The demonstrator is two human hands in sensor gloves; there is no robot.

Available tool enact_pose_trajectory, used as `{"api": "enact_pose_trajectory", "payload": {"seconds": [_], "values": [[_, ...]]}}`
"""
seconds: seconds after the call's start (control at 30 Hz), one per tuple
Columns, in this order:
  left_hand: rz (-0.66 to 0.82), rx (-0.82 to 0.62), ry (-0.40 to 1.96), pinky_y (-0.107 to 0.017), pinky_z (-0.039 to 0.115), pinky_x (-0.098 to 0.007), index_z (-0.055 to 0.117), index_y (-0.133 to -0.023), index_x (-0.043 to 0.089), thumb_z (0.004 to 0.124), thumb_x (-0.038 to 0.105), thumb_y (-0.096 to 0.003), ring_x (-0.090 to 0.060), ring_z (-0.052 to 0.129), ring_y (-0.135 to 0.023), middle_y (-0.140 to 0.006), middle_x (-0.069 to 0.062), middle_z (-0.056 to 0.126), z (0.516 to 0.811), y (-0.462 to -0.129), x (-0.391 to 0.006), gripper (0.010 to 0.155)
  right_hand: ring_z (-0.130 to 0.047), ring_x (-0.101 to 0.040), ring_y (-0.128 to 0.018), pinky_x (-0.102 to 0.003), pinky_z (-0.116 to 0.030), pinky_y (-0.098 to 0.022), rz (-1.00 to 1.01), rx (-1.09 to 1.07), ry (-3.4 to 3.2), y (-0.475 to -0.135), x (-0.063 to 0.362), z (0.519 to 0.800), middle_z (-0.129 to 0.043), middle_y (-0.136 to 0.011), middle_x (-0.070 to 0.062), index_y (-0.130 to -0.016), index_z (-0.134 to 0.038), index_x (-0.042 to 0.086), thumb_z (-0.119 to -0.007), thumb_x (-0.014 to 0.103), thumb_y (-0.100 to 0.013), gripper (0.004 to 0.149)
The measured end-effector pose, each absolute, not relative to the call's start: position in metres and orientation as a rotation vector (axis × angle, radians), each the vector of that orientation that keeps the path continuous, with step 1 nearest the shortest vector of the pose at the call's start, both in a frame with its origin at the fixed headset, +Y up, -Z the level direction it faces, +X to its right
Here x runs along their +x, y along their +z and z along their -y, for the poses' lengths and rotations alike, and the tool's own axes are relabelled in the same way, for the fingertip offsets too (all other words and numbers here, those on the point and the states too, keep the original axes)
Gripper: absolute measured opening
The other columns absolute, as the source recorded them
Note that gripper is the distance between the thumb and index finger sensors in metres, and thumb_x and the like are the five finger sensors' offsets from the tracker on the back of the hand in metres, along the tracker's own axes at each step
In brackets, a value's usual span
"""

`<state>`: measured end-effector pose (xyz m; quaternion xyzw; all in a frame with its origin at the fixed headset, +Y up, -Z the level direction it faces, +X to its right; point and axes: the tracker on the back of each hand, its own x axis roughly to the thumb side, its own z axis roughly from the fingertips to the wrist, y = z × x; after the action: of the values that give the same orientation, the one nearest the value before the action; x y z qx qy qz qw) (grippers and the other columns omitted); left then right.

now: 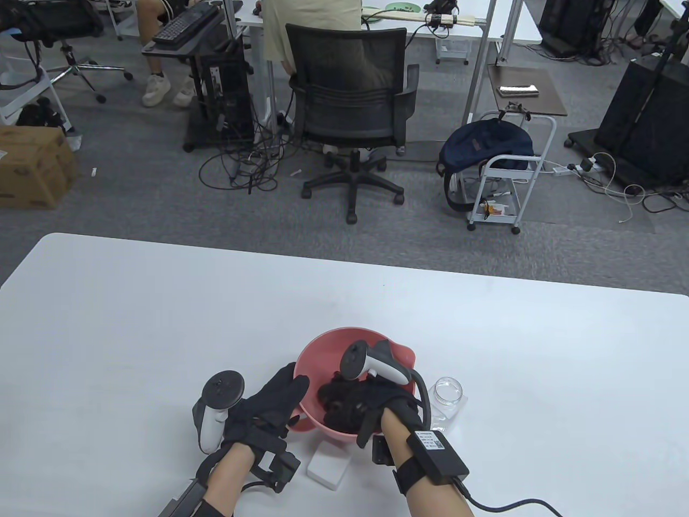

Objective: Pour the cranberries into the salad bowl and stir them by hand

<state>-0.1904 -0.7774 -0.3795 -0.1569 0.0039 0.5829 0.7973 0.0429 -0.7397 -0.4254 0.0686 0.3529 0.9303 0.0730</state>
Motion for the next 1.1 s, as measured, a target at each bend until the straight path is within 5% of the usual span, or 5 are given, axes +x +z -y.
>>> {"api": "enact_pose_trajectory", "payload": {"seconds": [0.33, 0.4, 0.7, 0.9, 1.1], "values": [[-0.026, -0.348, 1.268, -0.033, 0.087, -0.029, 0.055, -0.112, 0.035, 0.073, 0.083, -0.0484, -0.01, 0.097, -0.044, -0.046, 0.017, 0.094, 0.7784, -0.3796, -0.1917, 0.082, -0.057, -0.023, -0.112, -0.043, -0.07, -0.078, -1.081, 0.181, 2.782, -0.427, 0.0407, 0.7382, -0.028, -0.126, 0.013, -0.112, -0.037, 0.05, -0.072, 0.08, -0.047, 0.08], [-0.025, -0.348, 1.269, -0.033, 0.087, -0.029, 0.055, -0.112, 0.034, 0.073, 0.083, -0.0486, -0.01, 0.097, -0.044, -0.046, 0.017, 0.094, 0.7783, -0.3796, -0.1917, 0.081, -0.061, -0.023, -0.108, -0.042, -0.07, -0.077, -1.098, 0.156, 2.777, -0.4273, 0.0414, 0.7388, -0.027, -0.126, -0.001, -0.115, -0.035, 0.042, -0.071, 0.078, -0.049, 0.083], [-0.027, -0.348, 1.27, -0.033, 0.087, -0.029, 0.055, -0.111, 0.035, 0.073, 0.083, -0.0486, -0.01, 0.097, -0.044, -0.046, 0.017, 0.094, 0.7784, -0.3798, -0.1922, 0.081, -0.083, -0.022, -0.092, -0.034, -0.081, -0.065, -1.074, 0.129, 2.787, -0.4289, 0.0421, 0.7381, -0.049, -0.118, -0.019, -0.115, -0.04, 0.016, -0.069, 0.076, -0.054, 0.091], [-0.028, -0.348, 1.271, -0.033, 0.087, -0.029, 0.055, -0.111, 0.035, 0.073, 0.083, -0.0485, -0.01, 0.097, -0.044, -0.046, 0.017, 0.094, 0.7784, -0.3799, -0.1925, 0.081, -0.096, -0.01, -0.074, -0.023, -0.089, -0.049, -1.083, 0.11, 2.785, -0.4289, 0.0431, 0.7375, -0.079, -0.103, -0.014, -0.112, -0.047, 0.012, -0.069, 0.077, -0.054, 0.09], [-0.027, -0.349, 1.272, -0.033, 0.087, -0.029, 0.055, -0.111, 0.035, 0.073, 0.083, -0.0487, -0.01, 0.097, -0.044, -0.046, 0.017, 0.094, 0.7784, -0.3799, -0.1926, 0.081, -0.1, -0.004, -0.064, -0.02, -0.09, -0.041, -1.08, 0.12, 2.796, -0.4296, 0.0431, 0.7374, -0.092, -0.091, -0.005, -0.105, -0.068, 0.021, -0.071, 0.076, -0.053, 0.075]]}}
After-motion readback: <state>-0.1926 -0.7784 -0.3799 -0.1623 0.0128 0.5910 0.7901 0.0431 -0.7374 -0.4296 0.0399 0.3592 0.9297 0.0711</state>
